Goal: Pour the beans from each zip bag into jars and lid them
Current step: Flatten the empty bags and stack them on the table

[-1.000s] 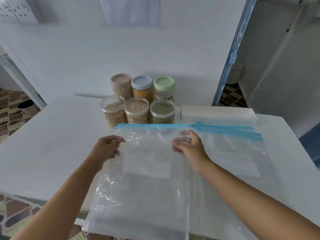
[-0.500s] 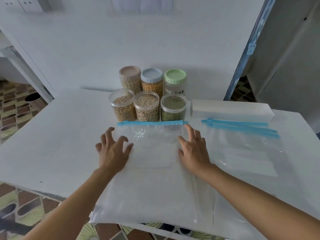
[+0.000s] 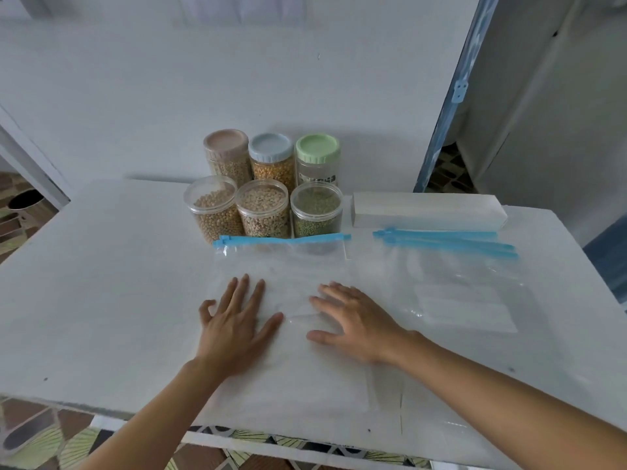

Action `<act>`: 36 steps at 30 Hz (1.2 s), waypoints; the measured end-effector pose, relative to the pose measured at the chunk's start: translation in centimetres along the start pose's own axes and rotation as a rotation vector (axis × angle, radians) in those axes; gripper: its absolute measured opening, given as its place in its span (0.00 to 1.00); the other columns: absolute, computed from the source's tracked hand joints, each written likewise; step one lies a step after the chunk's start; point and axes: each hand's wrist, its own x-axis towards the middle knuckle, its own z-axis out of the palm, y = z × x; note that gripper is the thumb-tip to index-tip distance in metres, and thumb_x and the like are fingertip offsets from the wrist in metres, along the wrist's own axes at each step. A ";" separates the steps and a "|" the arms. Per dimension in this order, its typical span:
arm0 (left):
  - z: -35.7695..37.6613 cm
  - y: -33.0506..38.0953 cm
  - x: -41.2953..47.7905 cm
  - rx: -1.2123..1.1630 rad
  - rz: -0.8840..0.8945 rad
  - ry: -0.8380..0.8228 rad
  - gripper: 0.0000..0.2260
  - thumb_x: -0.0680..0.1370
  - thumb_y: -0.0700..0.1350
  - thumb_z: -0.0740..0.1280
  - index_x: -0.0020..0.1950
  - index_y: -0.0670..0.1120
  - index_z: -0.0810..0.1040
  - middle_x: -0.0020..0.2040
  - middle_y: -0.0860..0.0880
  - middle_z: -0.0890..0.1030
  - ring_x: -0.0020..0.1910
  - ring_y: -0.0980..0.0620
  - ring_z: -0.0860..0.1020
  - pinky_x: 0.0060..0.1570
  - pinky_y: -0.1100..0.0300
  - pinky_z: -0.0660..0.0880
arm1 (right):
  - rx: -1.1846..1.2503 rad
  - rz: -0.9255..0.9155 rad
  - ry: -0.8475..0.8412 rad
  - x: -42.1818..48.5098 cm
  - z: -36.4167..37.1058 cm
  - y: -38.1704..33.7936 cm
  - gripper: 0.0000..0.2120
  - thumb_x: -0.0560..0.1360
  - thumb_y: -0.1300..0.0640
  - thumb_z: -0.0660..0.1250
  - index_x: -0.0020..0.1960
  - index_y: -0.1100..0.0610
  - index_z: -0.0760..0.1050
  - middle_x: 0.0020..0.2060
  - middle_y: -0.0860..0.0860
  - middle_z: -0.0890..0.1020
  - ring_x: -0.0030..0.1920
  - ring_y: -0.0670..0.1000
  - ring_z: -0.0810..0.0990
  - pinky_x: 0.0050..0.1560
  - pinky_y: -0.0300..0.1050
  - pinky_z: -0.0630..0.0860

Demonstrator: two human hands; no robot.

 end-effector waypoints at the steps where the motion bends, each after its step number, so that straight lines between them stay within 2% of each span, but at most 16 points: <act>1: -0.3 0.0 0.1 -0.024 -0.001 -0.017 0.47 0.68 0.79 0.28 0.83 0.61 0.45 0.85 0.53 0.46 0.83 0.53 0.44 0.75 0.45 0.49 | 0.082 0.004 0.029 -0.1 -0.1 0.2 0.38 0.77 0.30 0.57 0.81 0.48 0.60 0.82 0.49 0.57 0.82 0.48 0.51 0.78 0.42 0.49; 4: -1.9 0.4 0.1 -0.091 0.005 -0.025 0.46 0.68 0.78 0.33 0.82 0.62 0.55 0.85 0.53 0.50 0.83 0.51 0.45 0.76 0.43 0.48 | 0.304 0.004 0.183 -1.0 -0.6 1.4 0.22 0.80 0.45 0.68 0.71 0.53 0.75 0.74 0.48 0.72 0.75 0.44 0.66 0.71 0.29 0.58; 6: -2.8 1.4 0.0 -0.131 0.056 0.068 0.37 0.74 0.75 0.42 0.76 0.60 0.69 0.81 0.50 0.63 0.81 0.48 0.59 0.74 0.42 0.55 | 0.395 0.017 0.341 -1.9 -1.5 2.6 0.11 0.79 0.54 0.71 0.61 0.55 0.82 0.59 0.48 0.83 0.60 0.42 0.79 0.60 0.27 0.67; 8: -3.5 3.8 -0.3 -0.321 0.220 0.158 0.26 0.79 0.69 0.52 0.66 0.56 0.78 0.67 0.50 0.77 0.66 0.48 0.76 0.66 0.45 0.70 | 0.479 0.061 0.410 -3.6 -2.9 3.7 0.04 0.78 0.59 0.71 0.52 0.56 0.83 0.46 0.48 0.85 0.47 0.44 0.82 0.49 0.31 0.73; 9: -3.8 5.6 -0.5 -0.406 0.341 0.194 0.21 0.81 0.65 0.57 0.61 0.53 0.80 0.59 0.52 0.80 0.58 0.51 0.78 0.60 0.48 0.75 | 0.499 0.082 0.410 -4.6 -3.7 4.3 0.02 0.78 0.60 0.71 0.49 0.56 0.83 0.42 0.47 0.85 0.43 0.45 0.81 0.46 0.32 0.74; 12: -4.6 12.0 -1.7 -0.398 0.684 0.081 0.15 0.81 0.61 0.63 0.57 0.52 0.82 0.50 0.54 0.79 0.47 0.57 0.77 0.49 0.55 0.78 | 0.477 0.149 0.279 -8.4 -5.7 6.0 0.07 0.78 0.51 0.73 0.42 0.53 0.81 0.37 0.45 0.82 0.38 0.43 0.78 0.41 0.34 0.73; 15: -3.8 16.9 -2.4 -0.236 0.891 -0.142 0.20 0.78 0.68 0.65 0.62 0.57 0.81 0.56 0.54 0.79 0.51 0.56 0.78 0.54 0.57 0.74 | 0.391 0.243 -0.016 -12.2 -6.1 8.1 0.18 0.71 0.34 0.73 0.42 0.48 0.80 0.39 0.45 0.81 0.40 0.44 0.78 0.43 0.39 0.77; 17: -2.9 18.7 -2.5 -0.110 0.944 -0.168 0.24 0.75 0.71 0.65 0.64 0.59 0.80 0.60 0.54 0.78 0.56 0.55 0.77 0.58 0.57 0.72 | 0.315 0.262 -0.149 -14.8 -5.9 9.6 0.23 0.66 0.28 0.73 0.48 0.44 0.80 0.47 0.41 0.80 0.50 0.42 0.78 0.55 0.42 0.78; 19: -2.2 19.6 -2.4 -0.073 0.967 -0.149 0.23 0.75 0.71 0.67 0.62 0.59 0.81 0.61 0.54 0.77 0.57 0.55 0.76 0.59 0.58 0.71 | 0.269 0.231 -0.178 -17.3 -5.6 10.8 0.28 0.64 0.27 0.74 0.57 0.40 0.78 0.57 0.35 0.76 0.61 0.38 0.73 0.66 0.41 0.71; 22: -1.8 20.0 -2.1 -0.153 0.983 -0.070 0.15 0.77 0.65 0.67 0.55 0.58 0.85 0.56 0.57 0.80 0.51 0.57 0.77 0.52 0.60 0.72 | 0.274 0.188 -0.173 -20.2 -5.2 12.3 0.37 0.61 0.26 0.75 0.66 0.35 0.72 0.66 0.29 0.68 0.69 0.33 0.64 0.70 0.34 0.61; 24: -2.0 20.0 -1.9 -0.222 0.950 -0.012 0.12 0.79 0.60 0.66 0.52 0.56 0.86 0.52 0.57 0.81 0.47 0.59 0.78 0.47 0.63 0.72 | 0.288 0.171 -0.107 -21.5 -4.7 13.4 0.31 0.65 0.29 0.75 0.64 0.35 0.74 0.66 0.30 0.68 0.70 0.32 0.64 0.71 0.32 0.59; 27: -2.1 20.1 -1.6 -0.295 0.874 0.102 0.13 0.83 0.57 0.62 0.51 0.53 0.84 0.48 0.56 0.81 0.45 0.57 0.77 0.44 0.62 0.74 | 0.366 0.167 0.095 -22.8 -4.6 14.1 0.15 0.72 0.37 0.74 0.56 0.39 0.80 0.56 0.34 0.78 0.62 0.37 0.75 0.65 0.34 0.68; 29: -2.4 20.4 -1.4 -0.302 0.833 0.170 0.15 0.85 0.57 0.60 0.51 0.51 0.83 0.46 0.55 0.80 0.44 0.54 0.76 0.43 0.58 0.75 | 0.419 0.160 0.195 -23.1 -5.2 14.1 0.13 0.72 0.36 0.73 0.49 0.45 0.82 0.48 0.40 0.80 0.52 0.44 0.79 0.55 0.38 0.75; 31: -2.9 20.7 -1.1 -0.349 0.790 0.200 0.16 0.84 0.57 0.60 0.50 0.49 0.83 0.44 0.55 0.79 0.40 0.55 0.76 0.40 0.57 0.76 | 0.460 0.141 0.258 -23.4 -5.8 14.3 0.14 0.73 0.39 0.74 0.43 0.51 0.80 0.41 0.46 0.79 0.42 0.49 0.77 0.46 0.44 0.75; 34: -4.4 20.6 -0.6 -0.511 0.731 0.135 0.14 0.82 0.57 0.66 0.46 0.48 0.84 0.42 0.57 0.78 0.35 0.57 0.78 0.37 0.62 0.76 | 0.491 0.155 0.250 -23.9 -6.5 15.3 0.07 0.76 0.49 0.74 0.43 0.51 0.80 0.40 0.47 0.81 0.40 0.49 0.76 0.44 0.45 0.74; 36: -5.5 20.6 -0.5 -0.634 0.646 -0.004 0.11 0.77 0.54 0.73 0.43 0.47 0.85 0.40 0.56 0.80 0.33 0.55 0.82 0.37 0.61 0.79 | 0.523 0.191 0.248 -24.3 -6.7 15.9 0.04 0.78 0.54 0.72 0.44 0.51 0.80 0.40 0.46 0.82 0.42 0.50 0.78 0.47 0.47 0.76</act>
